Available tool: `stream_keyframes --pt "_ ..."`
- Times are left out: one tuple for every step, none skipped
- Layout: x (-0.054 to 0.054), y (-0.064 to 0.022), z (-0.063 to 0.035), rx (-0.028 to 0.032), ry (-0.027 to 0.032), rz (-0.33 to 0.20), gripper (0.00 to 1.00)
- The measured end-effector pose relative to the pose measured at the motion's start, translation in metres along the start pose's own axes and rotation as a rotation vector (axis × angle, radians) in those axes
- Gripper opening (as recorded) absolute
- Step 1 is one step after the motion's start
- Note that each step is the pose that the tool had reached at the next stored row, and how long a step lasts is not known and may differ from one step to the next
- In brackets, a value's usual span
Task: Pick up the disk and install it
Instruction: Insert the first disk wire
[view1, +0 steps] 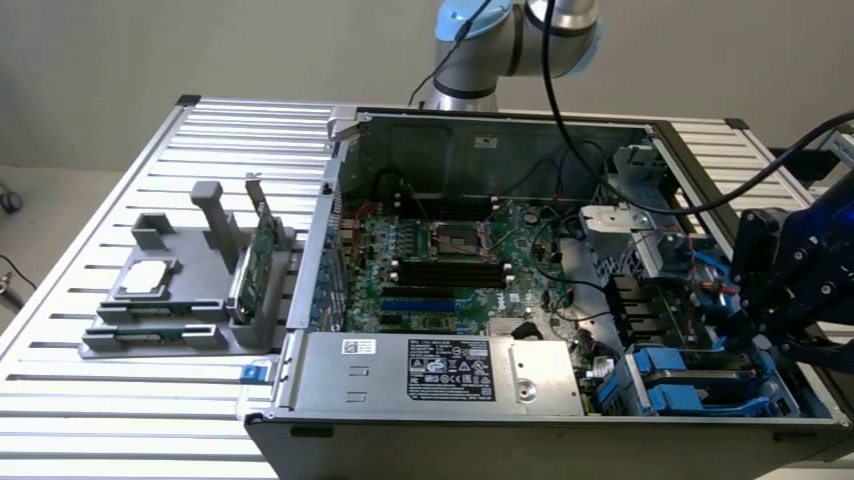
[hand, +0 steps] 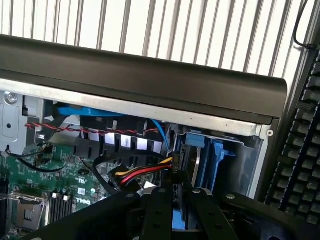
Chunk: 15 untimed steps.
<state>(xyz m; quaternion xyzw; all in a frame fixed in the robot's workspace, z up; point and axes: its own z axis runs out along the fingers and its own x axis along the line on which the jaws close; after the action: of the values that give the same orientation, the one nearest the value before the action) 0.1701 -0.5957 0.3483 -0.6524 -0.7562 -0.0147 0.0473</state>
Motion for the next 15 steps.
stream_keyframes --pt "0.0 -0.0001 0.0002 -0.0004 -0.0015 0.008 0.17" --pt "0.0 -0.0005 0.0003 -0.0007 -0.0032 0.013 0.17" --pt "0.0 -0.0012 0.0005 -0.0009 -0.0048 0.017 0.17" --pt "0.0001 -0.002 0.001 -0.0012 -0.006 0.019 0.17" --pt "0.0001 -0.003 0.0014 -0.0014 -0.0069 0.022 0.17" --pt "0.0001 -0.004 0.0018 -0.0016 -0.0073 0.025 0.17" --pt "0.0001 -0.0049 0.002 -0.002 -0.0076 0.028 0.17" --pt "0.0002 -0.0055 0.0023 -0.0028 -0.0077 0.03 0.17" --pt "0.0002 -0.0057 0.0025 -0.0036 -0.0084 0.031 0.17" --pt "0.0002 -0.0061 0.0025 -0.0051 -0.009 0.031 0.17" --pt "0.0002 -0.0065 0.0027 -0.0076 -0.0094 0.031 0.17" --pt "0.0002 -0.0067 0.0029 -0.009 -0.0095 0.032 0.17" --pt "0.0001 -0.0068 0.0031 -0.01 -0.0098 0.034 0.17" --pt "0.0001 -0.0069 0.0032 -0.0108 -0.01 0.038 0.17" --pt "0.0001 -0.007 0.0033 -0.0114 -0.0103 0.043 0.17"
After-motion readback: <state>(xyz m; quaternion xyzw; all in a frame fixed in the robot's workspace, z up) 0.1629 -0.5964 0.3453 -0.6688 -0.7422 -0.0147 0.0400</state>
